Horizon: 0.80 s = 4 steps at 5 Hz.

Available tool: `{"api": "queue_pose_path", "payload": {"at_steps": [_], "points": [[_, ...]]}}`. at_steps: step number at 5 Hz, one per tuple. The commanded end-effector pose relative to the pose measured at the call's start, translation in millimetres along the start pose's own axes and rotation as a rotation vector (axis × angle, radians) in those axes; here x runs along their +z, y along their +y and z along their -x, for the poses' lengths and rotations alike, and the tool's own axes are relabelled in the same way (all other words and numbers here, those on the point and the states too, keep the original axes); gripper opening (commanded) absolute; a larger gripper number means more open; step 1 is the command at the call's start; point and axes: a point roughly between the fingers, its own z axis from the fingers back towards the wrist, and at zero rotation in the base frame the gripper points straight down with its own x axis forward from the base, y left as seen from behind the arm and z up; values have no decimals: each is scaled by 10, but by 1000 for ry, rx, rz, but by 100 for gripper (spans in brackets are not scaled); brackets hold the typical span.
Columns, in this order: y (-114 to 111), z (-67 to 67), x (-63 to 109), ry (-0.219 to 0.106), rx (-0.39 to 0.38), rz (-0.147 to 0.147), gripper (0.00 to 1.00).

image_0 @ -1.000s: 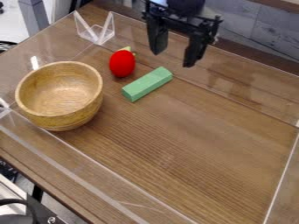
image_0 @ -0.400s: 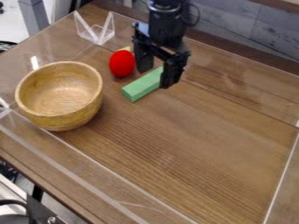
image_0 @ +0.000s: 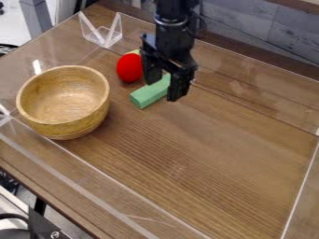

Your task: Put the green stick in the brown bowl

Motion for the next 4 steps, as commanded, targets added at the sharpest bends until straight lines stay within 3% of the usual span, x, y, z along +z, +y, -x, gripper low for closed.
{"api": "queue_pose_path", "payload": {"at_steps": [1, 3, 4], "points": [[66, -64, 42, -44, 12, -17, 100], [254, -38, 72, -63, 132, -17, 100], [258, -165, 1, -81, 160, -13, 100]]}}
